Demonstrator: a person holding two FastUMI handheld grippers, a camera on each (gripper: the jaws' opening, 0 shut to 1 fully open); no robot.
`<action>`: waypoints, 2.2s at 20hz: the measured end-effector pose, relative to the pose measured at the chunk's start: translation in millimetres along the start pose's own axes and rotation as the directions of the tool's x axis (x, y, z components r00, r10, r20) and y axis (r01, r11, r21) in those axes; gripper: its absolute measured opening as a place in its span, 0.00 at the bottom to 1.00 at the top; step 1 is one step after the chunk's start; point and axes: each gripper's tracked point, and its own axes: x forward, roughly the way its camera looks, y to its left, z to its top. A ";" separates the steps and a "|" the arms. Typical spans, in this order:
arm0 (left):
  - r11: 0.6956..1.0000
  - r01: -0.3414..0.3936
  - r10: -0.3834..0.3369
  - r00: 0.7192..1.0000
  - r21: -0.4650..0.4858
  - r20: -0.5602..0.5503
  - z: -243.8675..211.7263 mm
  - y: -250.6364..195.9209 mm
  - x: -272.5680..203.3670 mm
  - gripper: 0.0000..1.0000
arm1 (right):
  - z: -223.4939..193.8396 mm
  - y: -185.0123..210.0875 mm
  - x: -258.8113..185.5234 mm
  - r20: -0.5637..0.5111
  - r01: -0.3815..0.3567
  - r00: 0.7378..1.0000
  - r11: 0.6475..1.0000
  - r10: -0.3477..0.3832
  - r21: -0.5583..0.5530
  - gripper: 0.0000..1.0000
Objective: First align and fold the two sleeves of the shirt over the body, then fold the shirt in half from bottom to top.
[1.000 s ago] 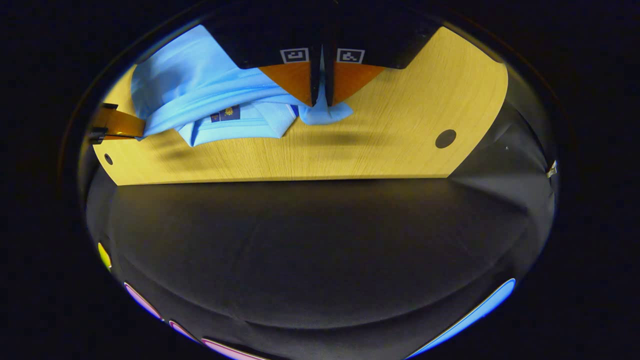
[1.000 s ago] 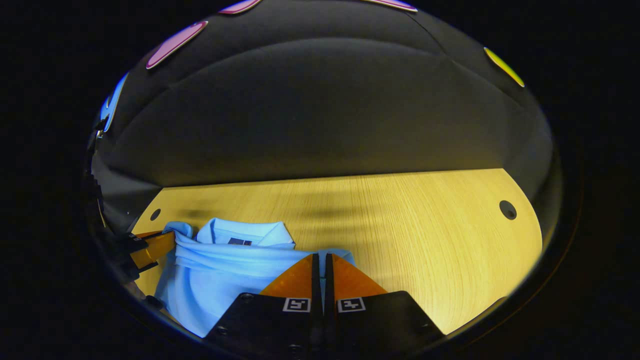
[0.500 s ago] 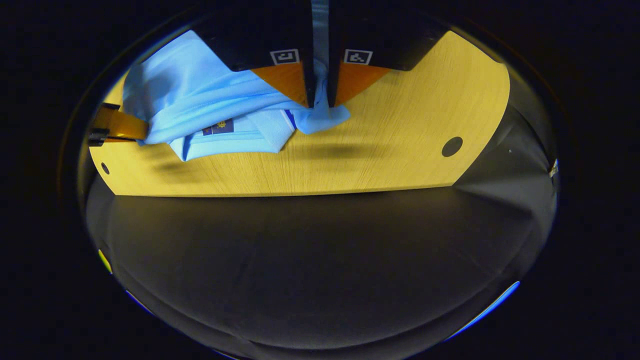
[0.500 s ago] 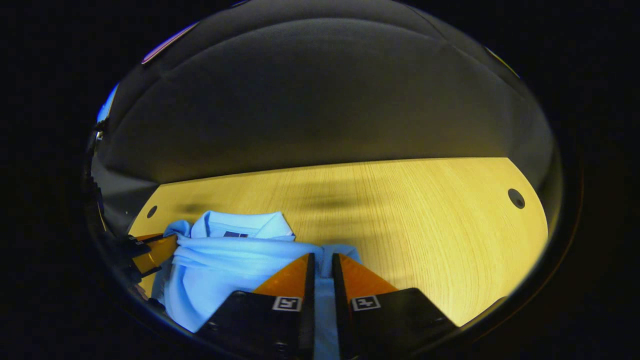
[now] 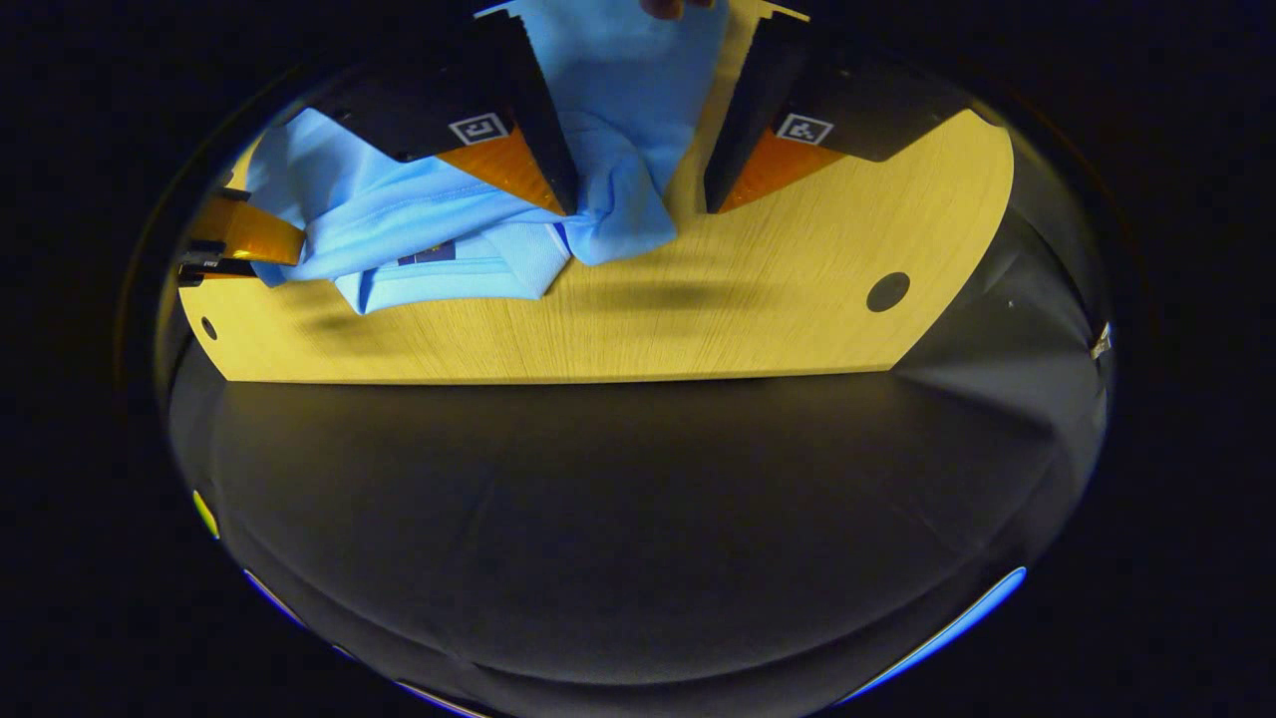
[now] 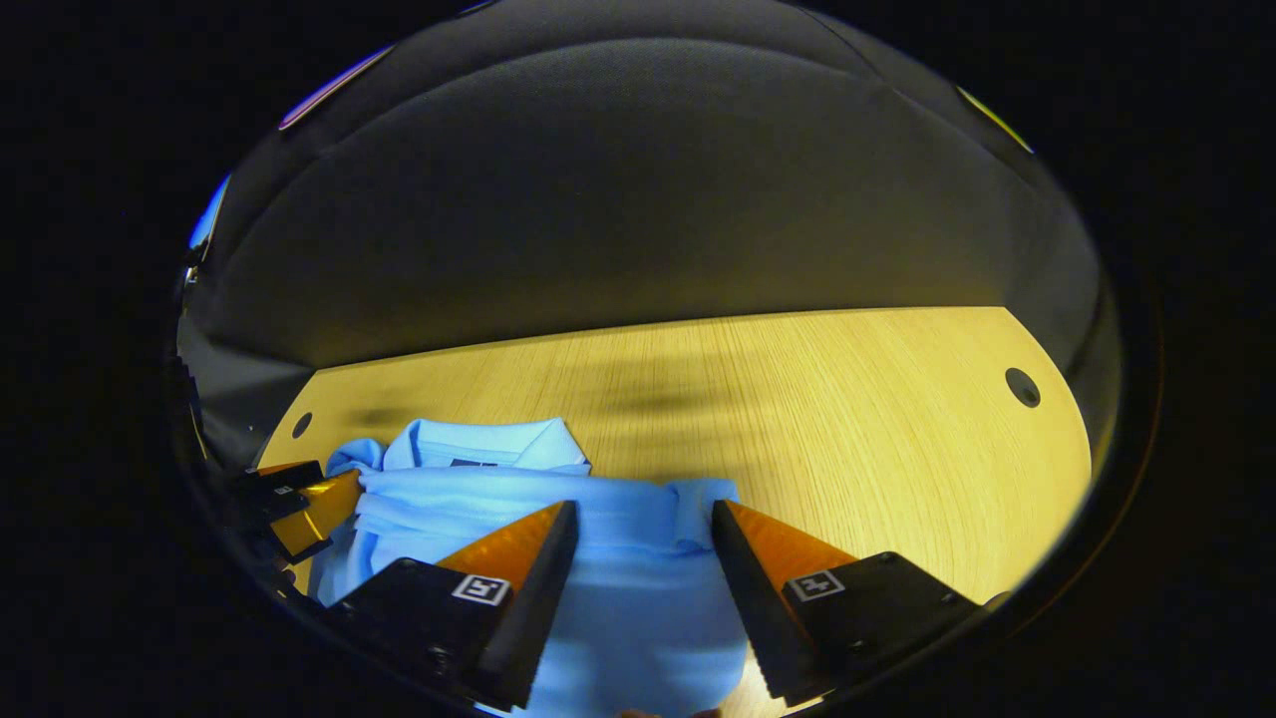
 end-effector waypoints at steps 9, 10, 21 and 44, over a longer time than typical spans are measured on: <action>1.000 0.019 -0.019 0.998 -0.006 0.056 16.0 -8.0 -34.3 0.90 | 16.4 -2.8 -41.0 0.086 -0.001 0.996 1.000 0.001 -0.001 0.98; 1.000 0.019 -0.019 0.997 -0.006 0.069 18.2 -8.2 -43.0 0.90 | 17.9 -1.4 -49.6 0.096 -0.008 0.995 1.000 0.008 -0.006 0.98; 0.999 0.043 -0.041 0.961 -0.003 0.274 43.1 2.6 -192.6 0.90 | 41.3 20.6 -187.5 0.287 -0.043 0.956 0.997 0.061 -0.065 0.98; 0.994 0.092 -0.052 0.878 -0.061 0.477 -13.4 11.1 -502.9 0.90 | -13.3 55.3 -481.1 0.448 -0.148 0.869 0.974 0.211 -0.174 0.97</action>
